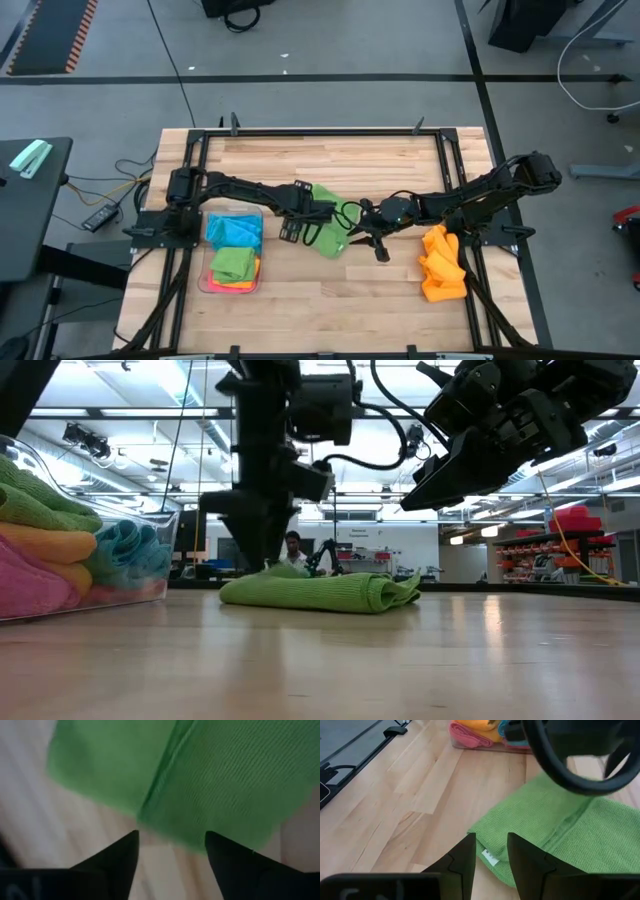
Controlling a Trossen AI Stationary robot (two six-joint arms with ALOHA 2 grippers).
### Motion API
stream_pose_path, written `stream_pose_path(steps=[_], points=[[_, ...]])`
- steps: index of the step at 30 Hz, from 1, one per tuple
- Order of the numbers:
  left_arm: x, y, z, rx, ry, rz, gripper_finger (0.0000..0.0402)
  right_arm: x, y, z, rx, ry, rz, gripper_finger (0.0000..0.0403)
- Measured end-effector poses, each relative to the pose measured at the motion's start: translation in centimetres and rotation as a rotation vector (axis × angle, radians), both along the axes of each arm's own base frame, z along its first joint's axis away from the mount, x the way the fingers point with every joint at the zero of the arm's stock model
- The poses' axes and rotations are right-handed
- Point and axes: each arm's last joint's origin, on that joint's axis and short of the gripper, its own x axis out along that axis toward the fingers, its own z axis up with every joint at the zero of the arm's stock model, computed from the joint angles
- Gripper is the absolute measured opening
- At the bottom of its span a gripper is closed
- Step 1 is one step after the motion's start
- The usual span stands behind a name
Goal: Fold microfiber towels
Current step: Fold the green microfiber cloth
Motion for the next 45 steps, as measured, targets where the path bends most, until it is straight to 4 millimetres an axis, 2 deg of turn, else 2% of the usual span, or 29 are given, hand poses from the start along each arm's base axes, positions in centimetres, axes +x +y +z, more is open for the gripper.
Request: stream_pose_path(steps=[5, 11, 14, 19, 25, 32, 45], points=[[0.2, -0.9, 1.8, 0.071, 0.006, 0.002, 0.0268, 0.0, 0.0, 0.0, -0.016, -0.002, -0.013, 0.0119], [0.7, -2.0, 2.1, -0.007, -0.058, 0.036, 0.0255, 0.0, -0.4, -0.2, -0.088, 0.007, -0.118, 0.0119], [1.2, -2.3, 1.2, -0.071, -0.133, 0.045, 0.0239, 0.0, -0.4, -0.2, -0.091, 0.007, -0.123, 0.0119], [0.8, -2.3, -1.0, -0.091, -0.162, 0.034, 0.0208, 0.0, -0.4, -0.2, -0.084, 0.013, -0.122, 0.0119], [-0.7, -2.1, -2.9, -0.118, -0.087, 0.095, 0.0174, -0.1, -0.2, -0.2, -0.044, 0.023, -0.067, 0.0119], [-0.8, -2.8, -3.0, -0.22, -0.099, 0.214, 0.0149, -0.1, 0.6, -0.1, -0.067, 0.0, -0.021, 0.0119], [-1.0, -4.4, -3.0, -0.326, -0.121, 0.425, 0.0131, 0.2, 0.4, -1.2, -0.116, 0.037, -0.057, 0.0119]])
